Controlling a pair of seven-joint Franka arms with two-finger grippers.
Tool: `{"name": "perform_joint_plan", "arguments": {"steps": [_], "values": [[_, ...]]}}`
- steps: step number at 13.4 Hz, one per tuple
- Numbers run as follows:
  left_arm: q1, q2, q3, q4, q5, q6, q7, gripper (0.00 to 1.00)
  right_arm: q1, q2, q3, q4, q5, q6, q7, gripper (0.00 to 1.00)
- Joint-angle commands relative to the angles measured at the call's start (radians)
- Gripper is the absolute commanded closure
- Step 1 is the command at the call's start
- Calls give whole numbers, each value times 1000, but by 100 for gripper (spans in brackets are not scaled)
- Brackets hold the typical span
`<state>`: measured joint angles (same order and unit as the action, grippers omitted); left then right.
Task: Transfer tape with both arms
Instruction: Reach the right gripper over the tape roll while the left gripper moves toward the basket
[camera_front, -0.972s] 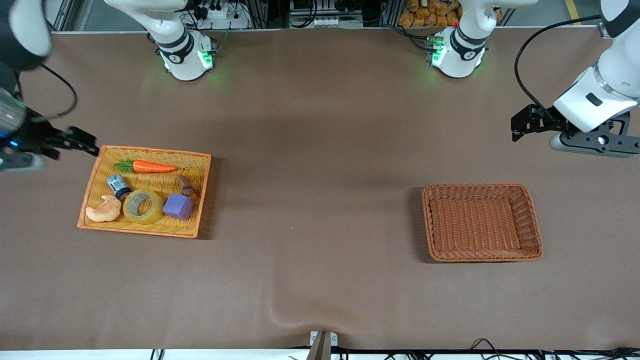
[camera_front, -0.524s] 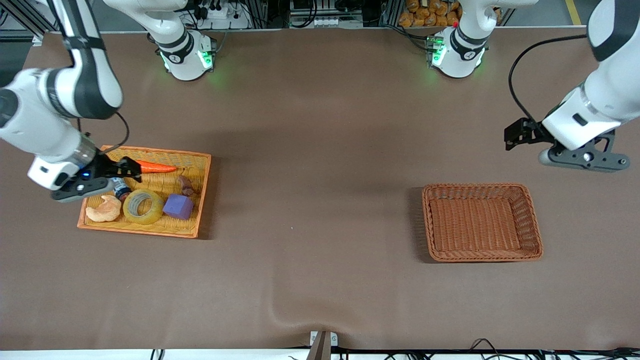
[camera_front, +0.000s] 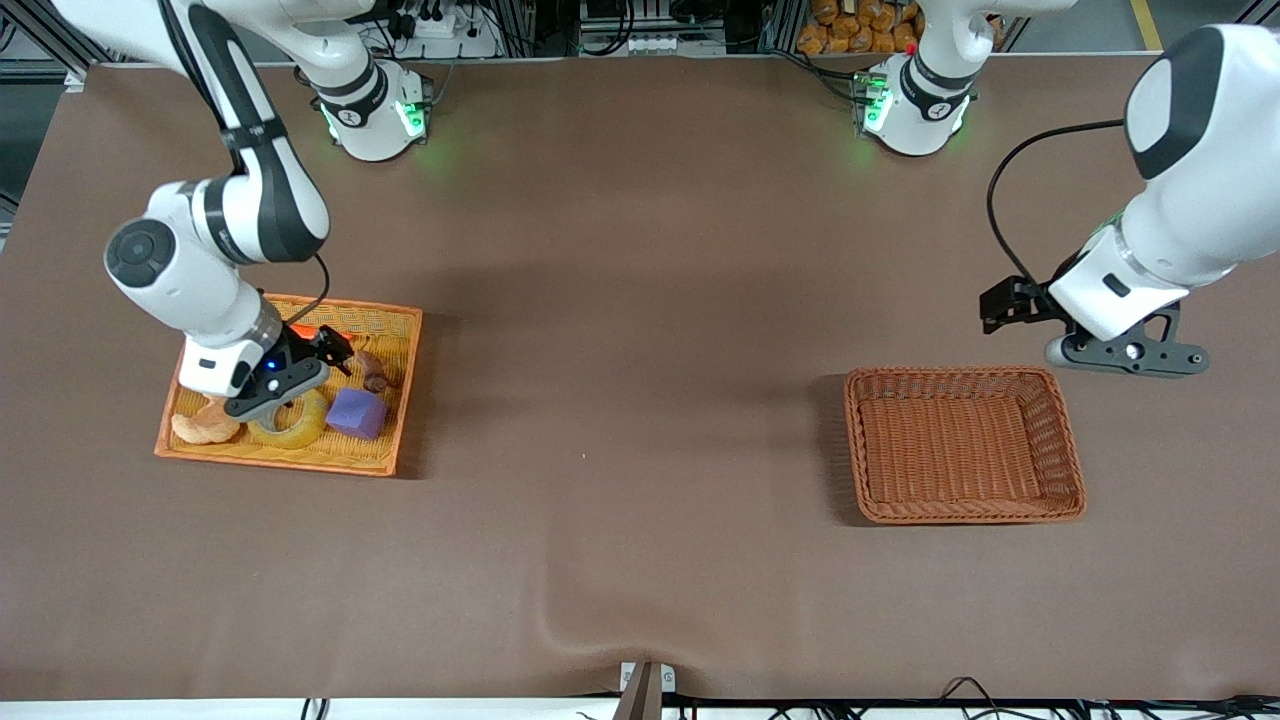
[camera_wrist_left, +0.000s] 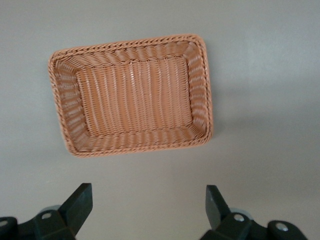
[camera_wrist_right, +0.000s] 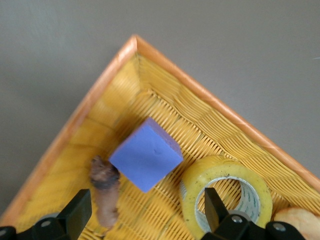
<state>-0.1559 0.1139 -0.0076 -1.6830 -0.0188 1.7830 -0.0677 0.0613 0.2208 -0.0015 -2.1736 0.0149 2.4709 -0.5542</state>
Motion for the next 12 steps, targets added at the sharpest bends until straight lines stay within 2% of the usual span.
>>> {"name": "perform_joint_plan", "arguments": {"steps": [1, 4, 6, 9, 12], "values": [[12, -20, -6, -55, -44, 62, -34, 0, -43, 29, 0, 29, -1, -6, -140, 0], [7, -22, -6, -99, -46, 116, -64, 0, -129, 61, 2, 31, 0, 2, -259, 0], [9, -26, -6, -116, -47, 142, -93, 0, -136, 61, 2, 28, 2, -4, -259, 0], [13, -23, -5, -124, -142, 162, -101, 0, -132, 95, 2, 31, 4, 20, -259, 0], [12, -25, -5, -152, -148, 209, -142, 0, -133, 112, 2, 23, 4, 28, -260, 0]]}}
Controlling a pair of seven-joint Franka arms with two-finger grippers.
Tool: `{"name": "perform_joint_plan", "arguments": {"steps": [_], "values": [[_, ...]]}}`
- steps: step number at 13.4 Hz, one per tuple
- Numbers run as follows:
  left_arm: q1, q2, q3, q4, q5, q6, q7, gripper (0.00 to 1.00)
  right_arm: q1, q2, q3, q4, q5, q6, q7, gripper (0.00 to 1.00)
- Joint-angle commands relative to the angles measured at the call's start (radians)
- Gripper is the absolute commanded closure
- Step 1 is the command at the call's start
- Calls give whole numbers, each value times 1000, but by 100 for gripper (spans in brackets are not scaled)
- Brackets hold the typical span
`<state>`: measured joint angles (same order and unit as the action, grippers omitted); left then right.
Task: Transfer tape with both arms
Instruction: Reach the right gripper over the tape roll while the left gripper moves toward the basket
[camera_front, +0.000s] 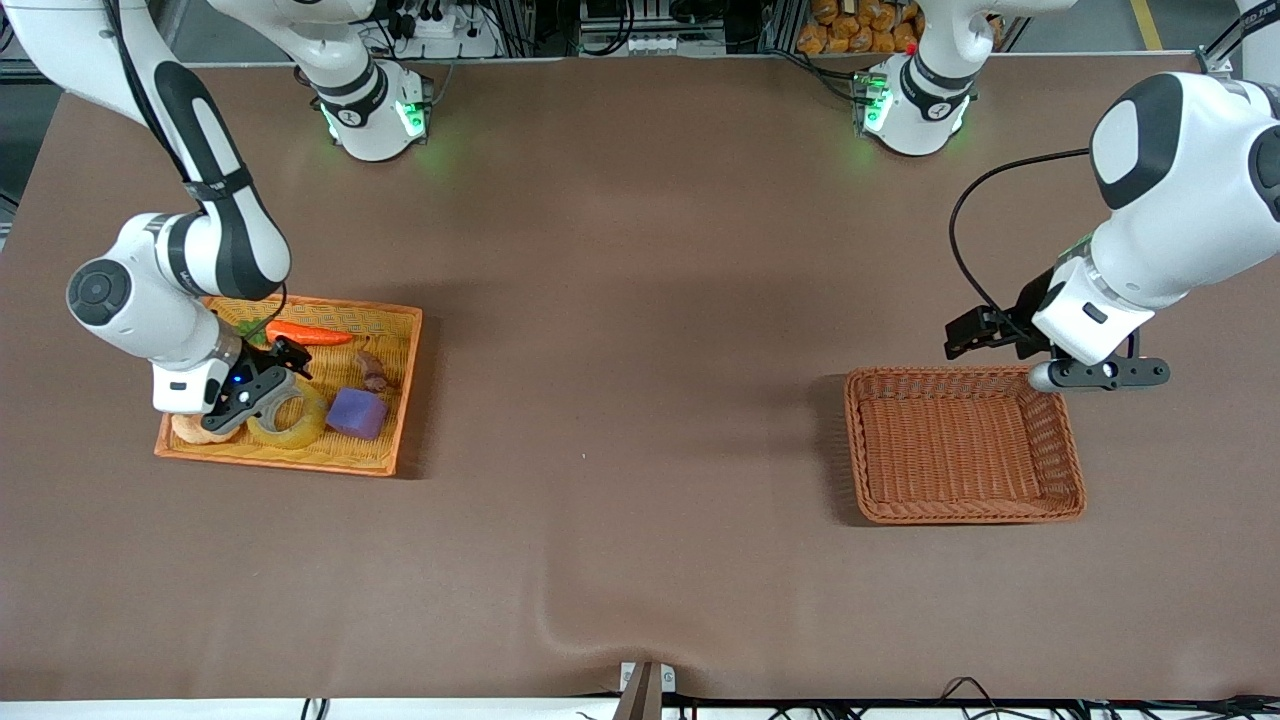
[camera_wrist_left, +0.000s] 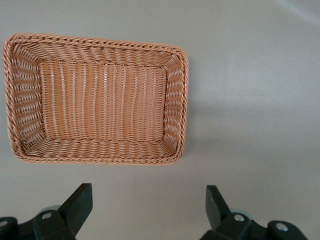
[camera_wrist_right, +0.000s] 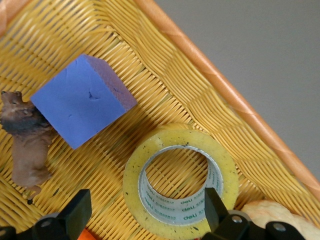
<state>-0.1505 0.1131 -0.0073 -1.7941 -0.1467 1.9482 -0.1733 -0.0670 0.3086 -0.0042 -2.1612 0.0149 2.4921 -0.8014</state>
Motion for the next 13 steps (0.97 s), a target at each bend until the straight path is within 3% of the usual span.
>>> {"name": "perform_joint_plan", "arguments": {"steps": [1, 5, 7, 8, 12, 13], "values": [[5, -24, -5, -47, -20, 51, -43, 0, -7, 32, 4, 11, 4, 8, -13, 0], [-4, -24, -7, -65, -20, 75, -54, 0, -16, 69, 3, 0, 4, 10, -7, 0], [-6, -24, -7, -74, -20, 92, -61, 0, -17, 78, 3, -9, 4, 27, -7, 11], [-7, -21, -13, -83, -20, 110, -72, 0, -17, 79, 3, -17, 4, 48, -7, 21], [-7, -21, -37, -119, -19, 163, -95, 0, -11, 81, 3, -19, 4, 45, 11, 92], [-8, -20, -37, -119, -17, 163, -95, 0, -7, 76, 3, -14, 4, 42, 24, 100]]}}
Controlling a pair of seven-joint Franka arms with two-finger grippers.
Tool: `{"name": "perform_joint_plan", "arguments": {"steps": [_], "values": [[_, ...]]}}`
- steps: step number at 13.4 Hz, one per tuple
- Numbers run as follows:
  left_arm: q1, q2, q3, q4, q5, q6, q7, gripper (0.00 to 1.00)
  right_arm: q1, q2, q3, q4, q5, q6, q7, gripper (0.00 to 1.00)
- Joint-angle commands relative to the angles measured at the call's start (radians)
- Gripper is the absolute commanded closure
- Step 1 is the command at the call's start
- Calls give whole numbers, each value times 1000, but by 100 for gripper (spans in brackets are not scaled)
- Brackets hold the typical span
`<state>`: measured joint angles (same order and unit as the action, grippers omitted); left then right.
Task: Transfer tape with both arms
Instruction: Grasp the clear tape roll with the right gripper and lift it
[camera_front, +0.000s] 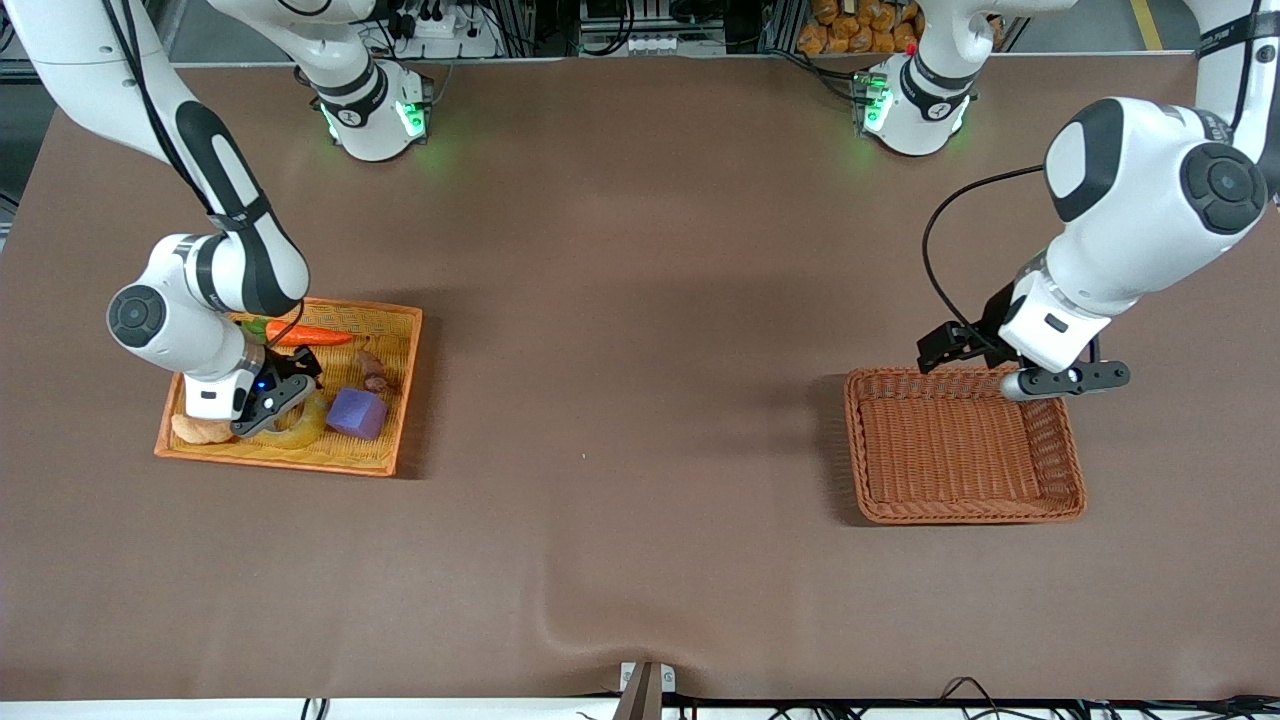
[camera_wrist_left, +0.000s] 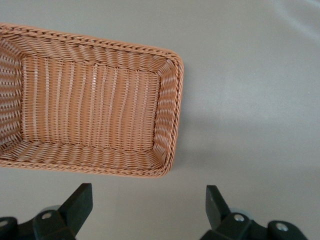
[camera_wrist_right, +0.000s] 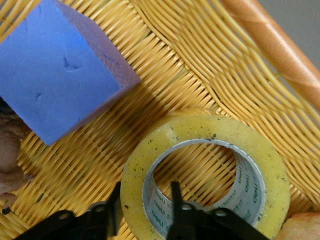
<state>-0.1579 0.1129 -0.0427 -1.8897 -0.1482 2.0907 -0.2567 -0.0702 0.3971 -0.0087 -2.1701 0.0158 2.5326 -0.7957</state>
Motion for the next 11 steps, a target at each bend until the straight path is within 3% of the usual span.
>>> {"name": "perform_joint_plan", "arguments": {"steps": [1, 4, 7, 9, 11], "values": [[-2, -18, -2, -25, -16, 22, -12, 0, 7, -26, 7, 1, 3, -11, 33, 100], [-5, -12, -8, -26, -11, 34, -24, 0, 13, -61, 13, 70, 1, -156, 38, 100], [-5, -9, -14, -26, -10, 43, -32, 0, 56, -92, 12, 267, 1, -468, 61, 100], [-5, -9, -14, -26, -10, 43, -32, 0, 108, -95, 19, 363, 4, -605, 217, 100], [-5, -9, -14, -26, -10, 45, -32, 0, 220, -90, 26, 412, 3, -618, 439, 100]]}}
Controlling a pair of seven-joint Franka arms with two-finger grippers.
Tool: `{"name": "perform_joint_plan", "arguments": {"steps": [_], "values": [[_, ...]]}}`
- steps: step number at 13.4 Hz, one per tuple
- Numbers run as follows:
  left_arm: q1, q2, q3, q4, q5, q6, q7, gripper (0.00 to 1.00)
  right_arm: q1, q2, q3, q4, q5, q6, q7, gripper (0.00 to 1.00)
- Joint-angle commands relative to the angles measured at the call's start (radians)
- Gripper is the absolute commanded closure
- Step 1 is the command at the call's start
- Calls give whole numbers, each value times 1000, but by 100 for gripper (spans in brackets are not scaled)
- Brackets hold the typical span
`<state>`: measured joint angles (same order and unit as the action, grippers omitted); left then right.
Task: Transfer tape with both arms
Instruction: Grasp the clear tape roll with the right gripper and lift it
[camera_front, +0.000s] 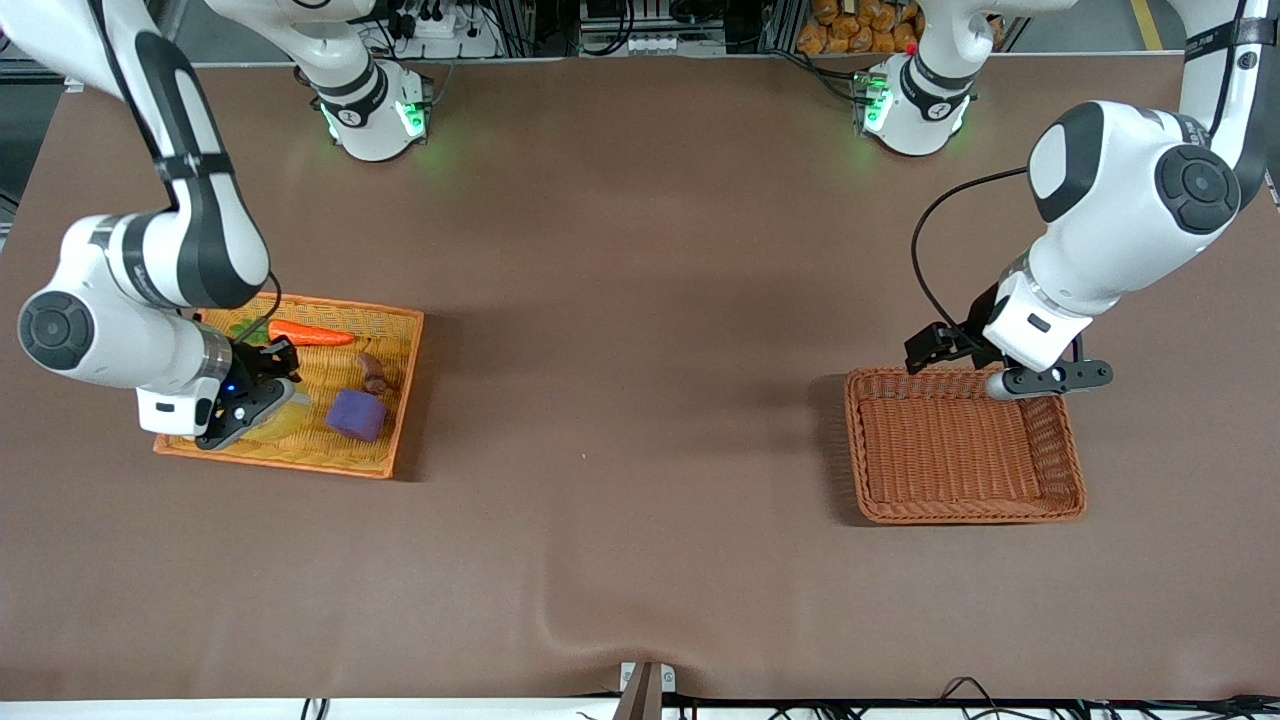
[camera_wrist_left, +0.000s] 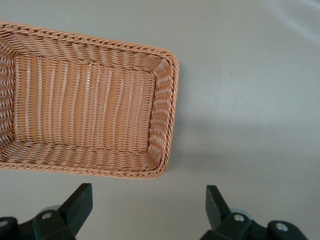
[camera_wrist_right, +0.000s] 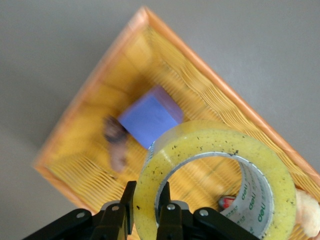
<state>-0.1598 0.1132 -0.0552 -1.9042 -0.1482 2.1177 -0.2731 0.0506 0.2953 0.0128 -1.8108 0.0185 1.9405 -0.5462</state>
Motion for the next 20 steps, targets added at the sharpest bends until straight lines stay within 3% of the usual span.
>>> {"name": "perform_joint_plan", "arguments": {"steps": [1, 4, 6, 9, 14, 19, 20], "values": [[-3, -7, -2, -12, -8, 18, -15, 0, 159, 21, 4, 80, 3, -20, 306, 100], [-4, -6, -2, -12, -8, 18, -15, 0, 303, 131, 7, 247, 8, -3, 599, 100], [-4, -6, -2, -12, -8, 18, -15, 0, 409, 270, 6, 388, 87, 0, 786, 100], [-4, -1, -3, -12, -8, 18, -15, 0, 538, 467, 4, 588, 97, 46, 1076, 100], [-10, 0, -3, -12, -8, 18, -15, 0, 655, 593, 4, 610, 95, 296, 1239, 100], [-38, 16, -3, -9, 10, 21, -33, 0, 690, 659, -2, 653, 90, 314, 1330, 100], [-64, 14, -3, -6, 15, 21, -93, 0, 692, 668, -4, 653, 87, 314, 1330, 95]]}}
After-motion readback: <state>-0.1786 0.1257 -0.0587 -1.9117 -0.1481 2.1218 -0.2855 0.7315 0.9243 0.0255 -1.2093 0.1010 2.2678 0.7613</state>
